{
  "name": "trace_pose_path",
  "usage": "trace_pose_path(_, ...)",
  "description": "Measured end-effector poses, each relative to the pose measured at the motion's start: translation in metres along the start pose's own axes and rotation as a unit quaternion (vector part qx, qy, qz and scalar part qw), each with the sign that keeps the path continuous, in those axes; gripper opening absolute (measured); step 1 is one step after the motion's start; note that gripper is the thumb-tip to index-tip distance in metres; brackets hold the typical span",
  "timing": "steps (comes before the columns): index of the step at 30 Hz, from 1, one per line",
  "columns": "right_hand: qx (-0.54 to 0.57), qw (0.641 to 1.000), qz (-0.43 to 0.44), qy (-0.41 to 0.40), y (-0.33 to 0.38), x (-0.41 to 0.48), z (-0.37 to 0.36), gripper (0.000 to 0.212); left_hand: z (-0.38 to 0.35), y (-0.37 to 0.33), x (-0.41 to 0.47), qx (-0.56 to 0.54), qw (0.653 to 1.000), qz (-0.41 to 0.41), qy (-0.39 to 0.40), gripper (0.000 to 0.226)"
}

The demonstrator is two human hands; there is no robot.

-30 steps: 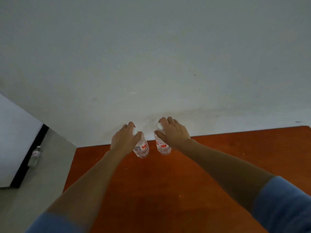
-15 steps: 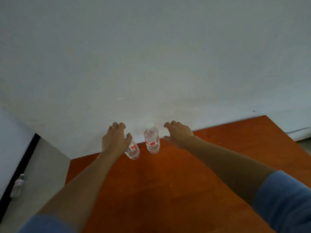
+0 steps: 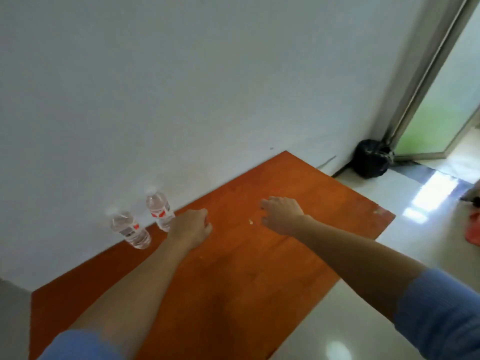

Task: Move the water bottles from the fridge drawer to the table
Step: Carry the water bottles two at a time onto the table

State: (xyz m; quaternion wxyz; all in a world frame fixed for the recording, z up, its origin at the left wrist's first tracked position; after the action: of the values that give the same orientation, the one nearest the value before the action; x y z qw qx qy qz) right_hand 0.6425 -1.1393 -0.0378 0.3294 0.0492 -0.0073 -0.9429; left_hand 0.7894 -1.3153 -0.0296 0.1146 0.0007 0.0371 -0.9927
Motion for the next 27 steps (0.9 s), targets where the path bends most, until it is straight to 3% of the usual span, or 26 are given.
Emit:
trace_pose_path(10, 0.000, 0.971, -0.236, -0.047, -0.260, -0.156, 0.026, 0.027, 0.011, -0.281, 0.082, 0.013, 0.972, -0.235, -0.007, 0.024)
trace_pose_path(14, -0.004, 0.946, -0.322, -0.040, -0.385, -0.241, 0.030, 0.036, 0.003, -0.430, 0.103, -0.021, 0.947, -0.322, -0.009, 0.020)
trace_pose_path(19, -0.016, 0.902, -0.428, -0.046, -0.531, -0.355, 0.035, 0.032, -0.020, -0.618, 0.104, -0.032, 0.910, -0.413, 0.007, 0.023)
trace_pose_path(27, -0.006, 0.841, -0.540, -0.036, -0.683, -0.482, 0.023, 0.033, -0.036, -0.835, 0.109, -0.005, 0.850, -0.527, 0.023, 0.024)
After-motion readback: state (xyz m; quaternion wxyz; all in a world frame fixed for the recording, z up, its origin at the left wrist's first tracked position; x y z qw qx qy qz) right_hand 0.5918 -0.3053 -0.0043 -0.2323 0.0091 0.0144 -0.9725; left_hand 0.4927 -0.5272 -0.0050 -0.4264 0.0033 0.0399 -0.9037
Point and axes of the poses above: each hand's wrist, its own x-axis towards the middle knuckle, its own z-axis out of the back of the hand, y = z × x, the point moved 3 cm from there along x, towards the middle knuckle, and after that the axes turned 15 degrees about -z, right-handed, at the moved point
